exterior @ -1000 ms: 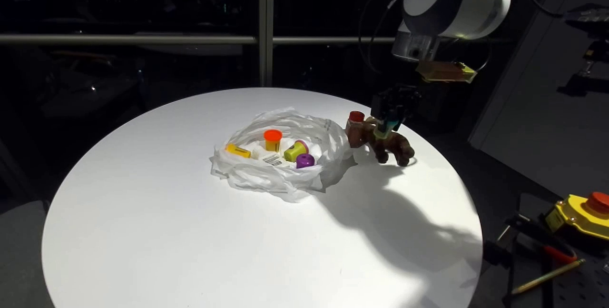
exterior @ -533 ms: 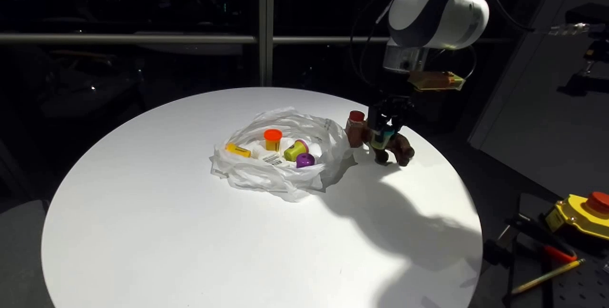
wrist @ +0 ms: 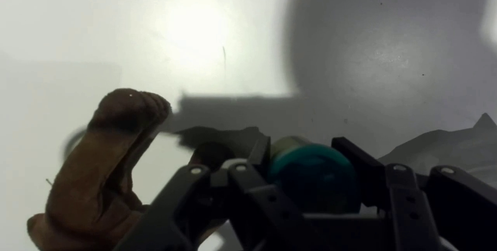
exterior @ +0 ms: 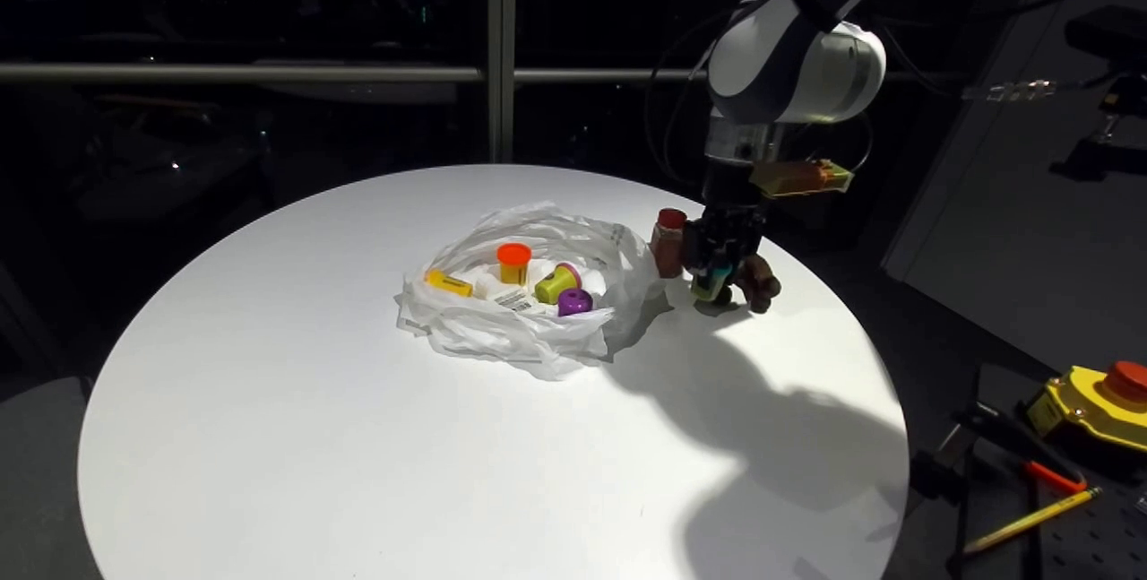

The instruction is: Pick up all the objects from the plastic bag and put them on the table.

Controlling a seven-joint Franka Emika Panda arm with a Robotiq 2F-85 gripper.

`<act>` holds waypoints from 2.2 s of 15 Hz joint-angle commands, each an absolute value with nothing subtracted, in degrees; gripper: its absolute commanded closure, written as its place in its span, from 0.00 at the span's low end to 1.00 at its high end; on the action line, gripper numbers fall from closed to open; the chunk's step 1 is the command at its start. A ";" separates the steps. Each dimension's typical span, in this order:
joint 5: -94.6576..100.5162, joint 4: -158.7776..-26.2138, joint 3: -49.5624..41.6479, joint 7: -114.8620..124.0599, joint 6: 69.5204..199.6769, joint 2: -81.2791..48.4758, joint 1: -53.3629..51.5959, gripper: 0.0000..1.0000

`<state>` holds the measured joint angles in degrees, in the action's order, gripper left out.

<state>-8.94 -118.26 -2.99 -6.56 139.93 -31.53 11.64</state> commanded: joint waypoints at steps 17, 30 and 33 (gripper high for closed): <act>-5.27 -119.81 -2.61 -1.48 138.18 -23.55 4.92 0.01; -2.79 -102.09 0.18 -1.20 132.62 -30.95 0.18 0.00; -2.21 -98.04 0.63 -2.35 130.29 -34.39 -0.18 0.00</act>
<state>-3.37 -104.14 -0.09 -1.09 133.69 -30.35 -0.14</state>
